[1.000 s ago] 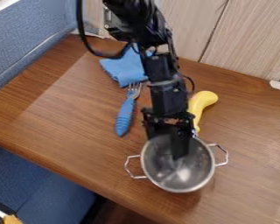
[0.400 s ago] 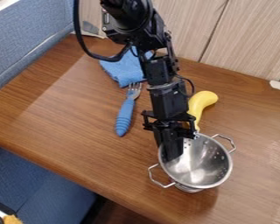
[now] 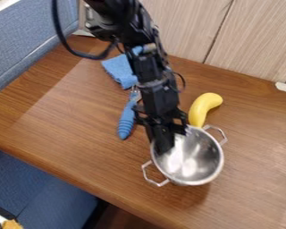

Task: Move the silver colander to the left side of the table

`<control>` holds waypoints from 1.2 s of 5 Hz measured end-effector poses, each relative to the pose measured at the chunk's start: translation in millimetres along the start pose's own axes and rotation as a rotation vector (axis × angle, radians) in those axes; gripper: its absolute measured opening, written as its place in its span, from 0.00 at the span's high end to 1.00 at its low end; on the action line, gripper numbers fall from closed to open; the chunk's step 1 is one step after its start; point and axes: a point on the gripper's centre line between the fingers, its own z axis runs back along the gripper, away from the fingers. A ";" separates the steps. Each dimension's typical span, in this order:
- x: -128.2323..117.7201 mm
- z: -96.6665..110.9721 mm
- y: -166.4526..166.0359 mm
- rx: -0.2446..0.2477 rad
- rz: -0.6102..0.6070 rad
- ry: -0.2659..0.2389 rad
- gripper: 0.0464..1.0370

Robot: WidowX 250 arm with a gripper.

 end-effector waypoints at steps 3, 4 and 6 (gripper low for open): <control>-6.2 71.6 73.7 -0.009 0.345 -0.245 0.97; -25.1 92.7 118.6 -0.034 0.572 -0.359 0.97; -60.7 118.4 198.8 0.024 0.917 -0.497 0.97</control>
